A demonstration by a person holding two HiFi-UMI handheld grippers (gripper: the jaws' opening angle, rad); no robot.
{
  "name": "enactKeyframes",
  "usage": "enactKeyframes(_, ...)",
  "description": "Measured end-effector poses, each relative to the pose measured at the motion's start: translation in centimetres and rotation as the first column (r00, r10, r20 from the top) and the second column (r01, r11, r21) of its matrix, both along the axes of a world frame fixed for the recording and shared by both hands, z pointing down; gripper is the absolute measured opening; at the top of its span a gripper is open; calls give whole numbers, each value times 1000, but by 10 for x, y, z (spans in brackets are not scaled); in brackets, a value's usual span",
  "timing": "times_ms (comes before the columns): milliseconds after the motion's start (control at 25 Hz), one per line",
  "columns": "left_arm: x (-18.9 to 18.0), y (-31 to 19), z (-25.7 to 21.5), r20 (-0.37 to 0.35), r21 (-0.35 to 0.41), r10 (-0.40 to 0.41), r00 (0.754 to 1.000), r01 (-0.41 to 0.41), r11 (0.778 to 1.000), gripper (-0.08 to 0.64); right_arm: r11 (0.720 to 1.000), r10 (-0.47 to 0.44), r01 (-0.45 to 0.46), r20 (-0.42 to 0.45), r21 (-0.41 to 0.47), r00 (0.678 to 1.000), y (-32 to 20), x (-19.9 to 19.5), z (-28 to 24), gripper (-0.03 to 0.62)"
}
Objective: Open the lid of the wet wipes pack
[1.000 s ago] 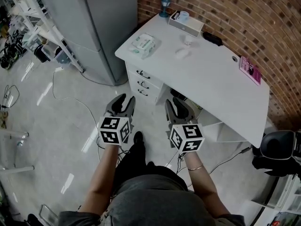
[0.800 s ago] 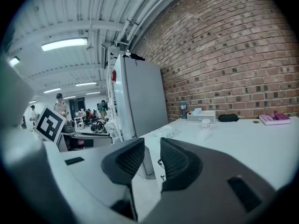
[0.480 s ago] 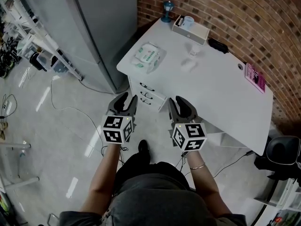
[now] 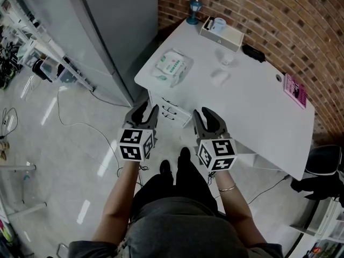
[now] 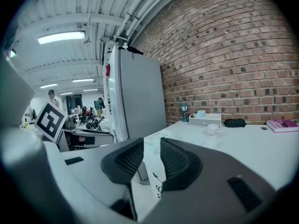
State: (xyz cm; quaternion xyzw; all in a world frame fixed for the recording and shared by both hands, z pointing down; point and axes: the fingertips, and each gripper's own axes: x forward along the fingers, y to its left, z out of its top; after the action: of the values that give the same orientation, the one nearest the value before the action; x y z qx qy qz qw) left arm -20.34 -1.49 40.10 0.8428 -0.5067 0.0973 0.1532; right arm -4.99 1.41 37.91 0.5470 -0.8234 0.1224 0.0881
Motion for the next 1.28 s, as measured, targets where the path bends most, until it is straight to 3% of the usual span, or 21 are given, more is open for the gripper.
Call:
enactKeyframes(600,9,-71,0,62,-12,-105,992,106,994,140,989,-147,147,-4,4,989,-99,7,3,112)
enactKeyframes(1280,15,-136,10,129,-54,-220,967,228,972,140,946,-322,322,4,-32,947,-191,2,28,115)
